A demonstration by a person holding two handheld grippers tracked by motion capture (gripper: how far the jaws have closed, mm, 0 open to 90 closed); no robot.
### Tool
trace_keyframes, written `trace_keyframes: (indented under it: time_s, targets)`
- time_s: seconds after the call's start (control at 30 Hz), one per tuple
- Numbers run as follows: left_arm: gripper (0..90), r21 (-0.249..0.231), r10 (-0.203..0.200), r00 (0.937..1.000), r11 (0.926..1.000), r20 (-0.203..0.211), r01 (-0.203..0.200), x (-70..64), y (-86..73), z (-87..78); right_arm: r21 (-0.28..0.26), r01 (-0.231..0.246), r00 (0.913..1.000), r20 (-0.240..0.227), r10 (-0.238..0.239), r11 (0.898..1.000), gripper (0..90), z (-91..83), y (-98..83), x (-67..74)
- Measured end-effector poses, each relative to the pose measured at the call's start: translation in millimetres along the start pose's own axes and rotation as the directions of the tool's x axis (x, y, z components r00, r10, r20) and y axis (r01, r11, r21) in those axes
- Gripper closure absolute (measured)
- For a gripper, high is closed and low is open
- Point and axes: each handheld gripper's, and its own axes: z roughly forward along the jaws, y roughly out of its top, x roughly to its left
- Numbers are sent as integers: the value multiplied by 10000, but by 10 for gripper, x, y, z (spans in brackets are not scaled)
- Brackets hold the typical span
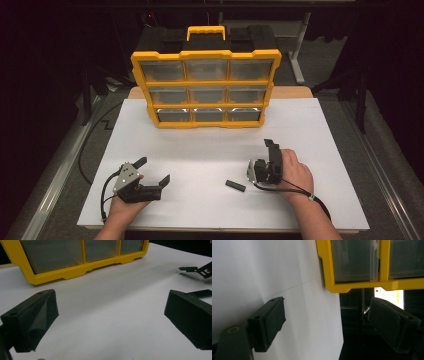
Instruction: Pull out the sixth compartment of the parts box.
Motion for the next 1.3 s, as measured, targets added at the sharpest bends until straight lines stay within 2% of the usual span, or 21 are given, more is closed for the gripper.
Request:
trace_keyframes:
  time_s: [0.27,0.4,0.53,0.57,0.73,0.83,0.87,0.9,1.13,1.3]
  targets:
    - [3,-23,55,9999,10000,162,-54,-5,-5,23,39,60,9993,368,-61,10000,227,117,115,-69]
    - [3,-56,75,9999,10000,129,-74,-5,-5,25,-12,-88,9988,489,88,10000,253,138,164,-123]
    - [3,-106,105,9999,9999,88,-104,-3,-4,28,-20,25,9970,770,-24,10000,297,158,220,-217]
    - [3,-106,102,9999,9999,91,-101,1,-5,27,-34,-171,9960,879,174,9998,322,163,243,-253]
    - [3,-106,59,9999,9999,112,-58,5,-3,27,-70,-178,9940,1080,185,9998,350,168,288,-350]
    - [4,-71,173,9998,9998,101,-172,-1,-4,28,-164,-211,9900,1393,232,9996,395,183,330,-441]
    - [3,-71,173,9998,9998,101,-172,-1,-4,28,-164,-211,9900,1393,232,9996,395,183,330,-441]
    - [3,-54,221,9997,9997,101,-220,-2,-6,32,-170,-74,9889,1479,98,9998,415,185,356,-503]
    - [3,-23,285,9995,9996,147,-284,-24,-11,38,-278,-114,9852,1709,160,9995,479,215,425,-631]
    - [4,4,332,9992,9994,228,-332,-36,-13,39,-227,-147,9806,1951,189,9996,520,237,500,-784]
